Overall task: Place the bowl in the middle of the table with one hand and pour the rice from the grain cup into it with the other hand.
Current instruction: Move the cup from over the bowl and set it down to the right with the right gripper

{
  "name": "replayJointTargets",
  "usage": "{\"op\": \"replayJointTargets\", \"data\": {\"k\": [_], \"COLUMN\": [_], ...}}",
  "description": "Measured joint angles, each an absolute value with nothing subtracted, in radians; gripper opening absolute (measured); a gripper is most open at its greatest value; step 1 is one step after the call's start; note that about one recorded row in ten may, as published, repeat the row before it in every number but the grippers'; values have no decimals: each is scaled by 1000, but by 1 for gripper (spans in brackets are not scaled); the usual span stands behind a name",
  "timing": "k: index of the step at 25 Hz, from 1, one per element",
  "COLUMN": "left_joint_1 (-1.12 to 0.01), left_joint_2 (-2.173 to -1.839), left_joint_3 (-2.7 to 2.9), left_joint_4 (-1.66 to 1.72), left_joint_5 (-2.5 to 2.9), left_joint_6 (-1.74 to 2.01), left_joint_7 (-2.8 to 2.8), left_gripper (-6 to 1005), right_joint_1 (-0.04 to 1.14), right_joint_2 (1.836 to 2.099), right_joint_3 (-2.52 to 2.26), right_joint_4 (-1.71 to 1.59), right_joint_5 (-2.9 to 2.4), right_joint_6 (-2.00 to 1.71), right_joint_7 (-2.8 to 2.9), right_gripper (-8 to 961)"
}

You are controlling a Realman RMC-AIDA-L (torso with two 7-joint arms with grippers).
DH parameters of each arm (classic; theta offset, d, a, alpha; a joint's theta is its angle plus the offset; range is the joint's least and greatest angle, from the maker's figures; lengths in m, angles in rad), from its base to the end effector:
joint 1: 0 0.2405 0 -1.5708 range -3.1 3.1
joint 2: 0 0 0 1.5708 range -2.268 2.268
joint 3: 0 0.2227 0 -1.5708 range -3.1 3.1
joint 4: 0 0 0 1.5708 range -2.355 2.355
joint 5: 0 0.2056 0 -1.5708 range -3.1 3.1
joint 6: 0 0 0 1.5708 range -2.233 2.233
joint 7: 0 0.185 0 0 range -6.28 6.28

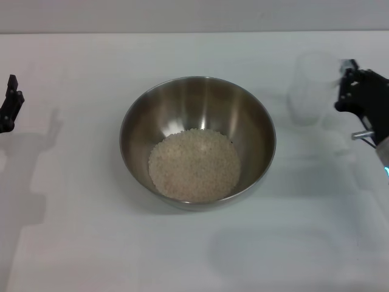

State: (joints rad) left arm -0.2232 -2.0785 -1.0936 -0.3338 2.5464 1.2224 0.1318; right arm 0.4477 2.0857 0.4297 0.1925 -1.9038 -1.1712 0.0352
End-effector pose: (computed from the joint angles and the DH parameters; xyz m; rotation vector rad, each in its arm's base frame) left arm -0.3043 0.3191 0.0174 -1.5225 -0.3405 -0.5479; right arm 0.2836 0.3484 -0.0250 -1.6775 0.5015 0.6438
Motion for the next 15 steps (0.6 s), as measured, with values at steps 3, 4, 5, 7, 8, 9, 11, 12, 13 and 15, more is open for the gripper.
{"op": "replayJointTargets", "data": {"k": [3,4,5,7,8,9,11,12,13,15], "left_joint_1": [-222,-222,-221,-220,-219,-219,-219,-219,-219,-220], "left_joint_2": [-2079,-2079,-2079,-2079,-2079,-2079,-2079,-2079,-2079,-2079], "left_joint_3": [-1088,-1088,-1086,-1082,-1081,-1081,-1080,-1080,-1080,-1078], "left_joint_4": [-335,-335,-335,-335,-336,-336,-336,-336,-336,-336], "left_joint_5": [2546,2546,2546,2546,2546,2546,2546,2546,2546,2546], "left_joint_6": [1223,1223,1223,1225,1226,1227,1228,1229,1229,1229], "left_joint_7": [132,132,132,132,132,132,132,132,132,132], "left_gripper": [825,825,825,824,824,824,824,824,824,824], "right_joint_1": [474,480,485,496,502,506,518,521,524,526], "right_joint_2": [2085,2085,2085,2084,2084,2084,2084,2084,2084,2084], "right_joint_3": [399,384,370,340,330,324,305,295,286,277], "right_joint_4": [190,188,186,182,182,181,179,179,179,179], "right_joint_5": [-1906,-1906,-1906,-1907,-1908,-1908,-1908,-1908,-1908,-1908], "right_joint_6": [-1120,-1112,-1104,-1085,-1070,-1059,-1029,-1020,-1012,-1008], "right_joint_7": [34,32,31,27,26,26,26,26,25,25], "right_gripper": [19,19,18,18,18,18,24,29,35,46]}}
